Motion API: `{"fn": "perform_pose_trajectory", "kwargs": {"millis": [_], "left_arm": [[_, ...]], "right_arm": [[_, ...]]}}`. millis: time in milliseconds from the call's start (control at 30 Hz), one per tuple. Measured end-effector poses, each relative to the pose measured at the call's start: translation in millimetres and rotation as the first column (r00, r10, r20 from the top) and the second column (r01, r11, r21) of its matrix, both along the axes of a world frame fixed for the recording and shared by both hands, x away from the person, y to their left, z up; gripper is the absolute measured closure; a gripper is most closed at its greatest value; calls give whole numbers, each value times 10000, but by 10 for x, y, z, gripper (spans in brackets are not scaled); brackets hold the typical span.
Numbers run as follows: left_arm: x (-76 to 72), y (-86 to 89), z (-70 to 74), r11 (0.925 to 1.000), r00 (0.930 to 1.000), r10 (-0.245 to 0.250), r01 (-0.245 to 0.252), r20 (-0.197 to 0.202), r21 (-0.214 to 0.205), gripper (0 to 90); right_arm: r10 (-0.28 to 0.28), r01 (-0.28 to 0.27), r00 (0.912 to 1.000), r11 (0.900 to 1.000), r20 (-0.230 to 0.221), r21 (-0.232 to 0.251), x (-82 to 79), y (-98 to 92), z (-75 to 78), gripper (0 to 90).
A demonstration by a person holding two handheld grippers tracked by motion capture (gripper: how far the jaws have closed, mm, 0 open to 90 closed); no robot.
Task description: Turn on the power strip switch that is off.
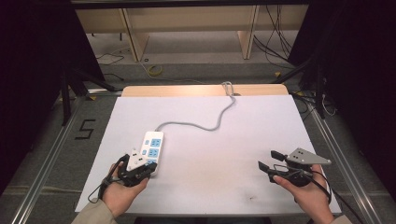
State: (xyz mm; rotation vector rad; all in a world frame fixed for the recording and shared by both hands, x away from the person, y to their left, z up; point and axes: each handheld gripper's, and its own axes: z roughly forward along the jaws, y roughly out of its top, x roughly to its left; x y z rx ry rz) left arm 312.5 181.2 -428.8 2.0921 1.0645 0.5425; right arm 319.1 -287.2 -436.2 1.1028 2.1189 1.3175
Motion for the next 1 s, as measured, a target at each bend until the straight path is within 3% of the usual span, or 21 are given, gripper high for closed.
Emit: {"fn": "perform_pose_trajectory", "kwargs": {"millis": [300, 1000], "left_arm": [[58, 44, 12, 9988, 9988, 484, -484, 29, 9, 898], [207, 83, 20, 9946, 9949, 1006, -1009, 109, 234, 898]], "right_arm": [[20, -20, 10000, 10000, 14, -52, 1, 2, 1, 341], [-10, 10, 10000, 10000, 14, -44, 2, 5, 4, 341]]}}
